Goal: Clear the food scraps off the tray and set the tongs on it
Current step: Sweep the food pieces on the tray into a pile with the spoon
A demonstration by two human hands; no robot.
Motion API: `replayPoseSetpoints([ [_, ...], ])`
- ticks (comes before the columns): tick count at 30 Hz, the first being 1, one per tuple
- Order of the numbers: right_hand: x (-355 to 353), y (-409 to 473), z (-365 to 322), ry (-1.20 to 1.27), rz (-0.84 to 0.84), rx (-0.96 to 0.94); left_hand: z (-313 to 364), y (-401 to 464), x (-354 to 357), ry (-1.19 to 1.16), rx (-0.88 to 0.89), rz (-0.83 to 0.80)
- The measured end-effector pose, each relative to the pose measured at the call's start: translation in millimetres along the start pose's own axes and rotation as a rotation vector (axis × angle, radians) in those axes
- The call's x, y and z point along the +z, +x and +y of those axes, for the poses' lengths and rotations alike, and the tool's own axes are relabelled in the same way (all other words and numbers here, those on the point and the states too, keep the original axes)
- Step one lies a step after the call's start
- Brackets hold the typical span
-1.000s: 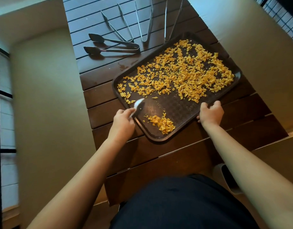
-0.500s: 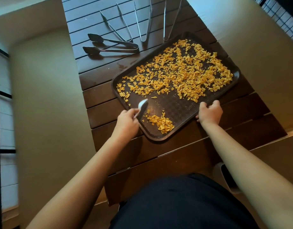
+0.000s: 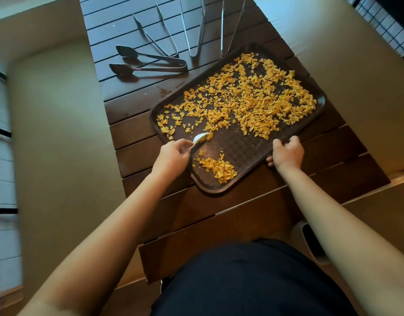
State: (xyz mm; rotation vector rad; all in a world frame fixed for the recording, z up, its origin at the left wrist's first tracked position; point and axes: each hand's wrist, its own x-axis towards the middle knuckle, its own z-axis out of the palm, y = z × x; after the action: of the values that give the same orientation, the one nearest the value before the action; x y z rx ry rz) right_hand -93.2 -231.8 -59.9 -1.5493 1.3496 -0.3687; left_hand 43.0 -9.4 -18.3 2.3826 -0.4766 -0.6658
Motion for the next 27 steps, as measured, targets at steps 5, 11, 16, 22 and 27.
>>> replayPoseSetpoints([
  [5, 0.6, 0.3, 1.2, -0.003, 0.010, -0.007, -0.3, -7.6, 0.6, -0.097, -0.020, 0.006],
  [11, 1.3, -0.5, 1.0, -0.032, 0.023, -0.014, 14.0, 27.1, -4.7, -0.096, -0.067, 0.121],
  [16, 1.1, -0.8, 2.0, -0.049, 0.017, -0.012, 19.6, 12.7, 9.4, -0.035, -0.009, -0.048],
  [22, 2.9, 0.8, 2.5, -0.037, 0.042, -0.024, 1.7, -17.5, 14.6, 0.136, 0.064, -0.160],
  [27, 2.8, -0.2, 2.3, -0.039, 0.044, -0.029, -3.6, 1.6, -4.4, -0.070, -0.083, 0.104],
])
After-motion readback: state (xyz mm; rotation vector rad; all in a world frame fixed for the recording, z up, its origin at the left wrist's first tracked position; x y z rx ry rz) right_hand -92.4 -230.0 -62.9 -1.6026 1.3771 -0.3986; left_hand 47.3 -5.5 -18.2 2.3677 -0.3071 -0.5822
